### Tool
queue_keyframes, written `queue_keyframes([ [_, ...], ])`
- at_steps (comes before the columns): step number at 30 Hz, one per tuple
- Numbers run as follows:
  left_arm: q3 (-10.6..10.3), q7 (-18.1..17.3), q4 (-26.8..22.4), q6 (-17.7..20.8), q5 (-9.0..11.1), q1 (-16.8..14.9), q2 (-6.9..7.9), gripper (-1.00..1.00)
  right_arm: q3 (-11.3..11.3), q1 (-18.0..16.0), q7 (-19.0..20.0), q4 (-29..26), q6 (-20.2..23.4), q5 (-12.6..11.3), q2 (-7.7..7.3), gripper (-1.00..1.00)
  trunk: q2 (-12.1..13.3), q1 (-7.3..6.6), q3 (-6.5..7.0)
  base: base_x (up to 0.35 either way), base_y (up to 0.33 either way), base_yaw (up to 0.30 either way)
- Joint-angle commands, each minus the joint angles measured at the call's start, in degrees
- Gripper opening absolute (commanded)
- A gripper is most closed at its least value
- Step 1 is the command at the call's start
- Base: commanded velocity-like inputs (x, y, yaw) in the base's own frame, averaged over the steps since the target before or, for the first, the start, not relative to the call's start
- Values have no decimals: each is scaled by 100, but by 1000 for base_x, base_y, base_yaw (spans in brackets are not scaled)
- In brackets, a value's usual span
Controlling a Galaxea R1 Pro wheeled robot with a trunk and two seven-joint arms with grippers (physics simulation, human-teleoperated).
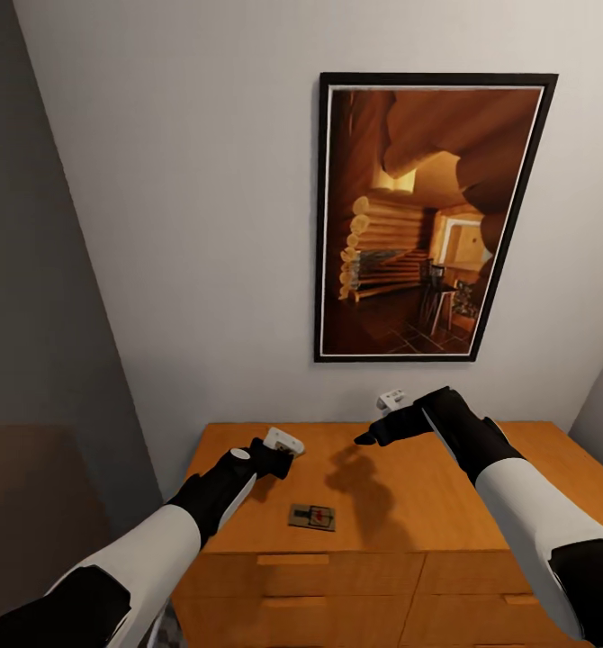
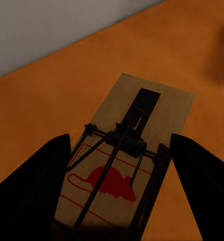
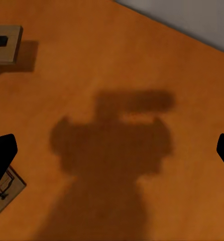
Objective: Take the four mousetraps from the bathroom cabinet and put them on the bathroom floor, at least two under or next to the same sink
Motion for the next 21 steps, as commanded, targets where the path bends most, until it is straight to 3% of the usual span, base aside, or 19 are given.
queue_keyframes([
  [1, -17, -7, -9, 34, 4, -6, 2, -100, 12, -5, 47, -9, 4, 60, -4, 100, -12, 3, -13, 0, -63, 5],
  [13, -26, -6, -8, 37, -11, -6, 5, -100, 14, -5, 47, -9, 4, 61, -3, 100, -12, 3, -13, 0, -236, 1],
  [21, -15, -6, -10, 37, -11, -5, 10, -100, 12, -5, 47, -9, 4, 61, -4, 100, -12, 3, -13, 0, -50, 1],
])
